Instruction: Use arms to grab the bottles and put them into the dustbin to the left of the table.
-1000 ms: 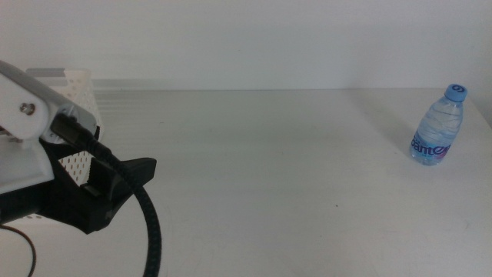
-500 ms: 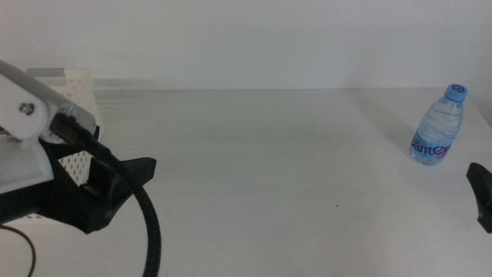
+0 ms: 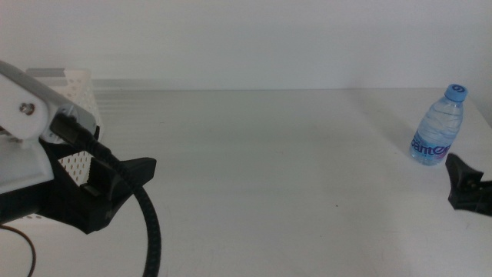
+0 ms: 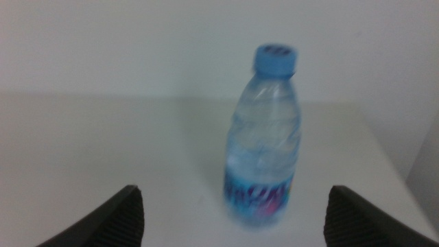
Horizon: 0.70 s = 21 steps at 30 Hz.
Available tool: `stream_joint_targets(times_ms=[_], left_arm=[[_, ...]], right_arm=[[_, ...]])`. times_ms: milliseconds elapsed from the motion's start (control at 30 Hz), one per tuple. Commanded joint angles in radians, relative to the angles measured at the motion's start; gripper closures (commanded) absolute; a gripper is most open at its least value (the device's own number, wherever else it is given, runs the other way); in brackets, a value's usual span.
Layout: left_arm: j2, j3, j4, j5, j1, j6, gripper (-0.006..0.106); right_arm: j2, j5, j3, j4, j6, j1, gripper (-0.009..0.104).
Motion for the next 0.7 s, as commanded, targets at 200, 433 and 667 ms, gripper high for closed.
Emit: stream_joint_targets(times_ms=[200,433,667], left_arm=[[-0.006,-0.026,-0.029,-0.068,-0.005,-0.006,0.010],[-0.006,-0.026,-0.029,-0.068,-0.005,-0.006,0.010],[-0.006,-0.026,-0.029,-0.068,-0.005,-0.006,0.010]], right_arm=[[0.220,-0.449,-0.043,0.038,-0.011,-0.004,-0.001],[0.356,-0.446,-0.159,0.045,-0.025,-0.004,0.000],[0.470,-0.434,-0.294,0.075,-0.072,-0.005,0.000]])
